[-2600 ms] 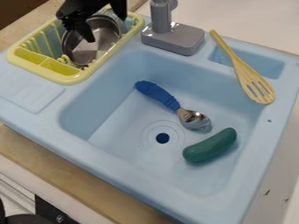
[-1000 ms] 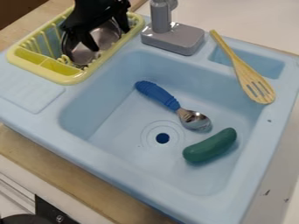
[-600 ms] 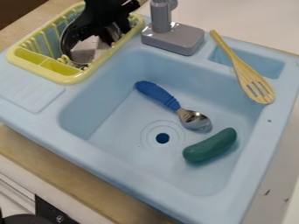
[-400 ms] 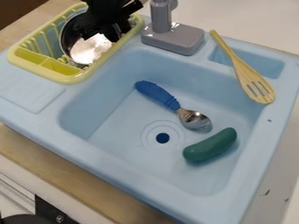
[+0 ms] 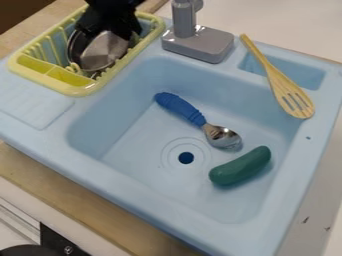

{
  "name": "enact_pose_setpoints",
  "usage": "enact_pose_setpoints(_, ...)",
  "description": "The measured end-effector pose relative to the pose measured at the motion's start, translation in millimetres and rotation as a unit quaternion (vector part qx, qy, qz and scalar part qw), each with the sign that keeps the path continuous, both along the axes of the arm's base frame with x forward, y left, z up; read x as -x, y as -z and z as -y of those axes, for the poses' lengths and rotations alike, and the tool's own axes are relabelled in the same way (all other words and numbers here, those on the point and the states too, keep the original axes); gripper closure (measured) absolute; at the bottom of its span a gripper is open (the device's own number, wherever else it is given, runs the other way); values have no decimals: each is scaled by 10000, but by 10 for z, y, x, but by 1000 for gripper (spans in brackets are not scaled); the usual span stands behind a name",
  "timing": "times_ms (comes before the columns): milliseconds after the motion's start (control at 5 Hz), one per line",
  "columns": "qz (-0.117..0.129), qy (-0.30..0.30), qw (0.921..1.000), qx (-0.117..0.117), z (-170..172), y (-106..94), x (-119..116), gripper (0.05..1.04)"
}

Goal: Take the basin and moved it on the right

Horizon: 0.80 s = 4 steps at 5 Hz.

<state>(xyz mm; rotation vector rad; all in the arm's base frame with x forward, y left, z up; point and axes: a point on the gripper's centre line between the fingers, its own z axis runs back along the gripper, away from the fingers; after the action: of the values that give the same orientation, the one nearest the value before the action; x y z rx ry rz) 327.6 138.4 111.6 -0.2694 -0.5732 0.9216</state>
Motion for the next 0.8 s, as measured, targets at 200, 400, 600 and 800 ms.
enact_pose_setpoints(200, -40, -245, 9992, -313, -8, -208, 76, 1020)
enact_pose_setpoints(400, -201, -426, 9983, -352, -7, -290, 102, 1027)
enact_pose_setpoints(600, -173, -444, 9981, -379, 45, -382, 114, 1027)
enact_pose_setpoints(800, -16, -543, 9983, -209, 68, -459, 112, 1027)
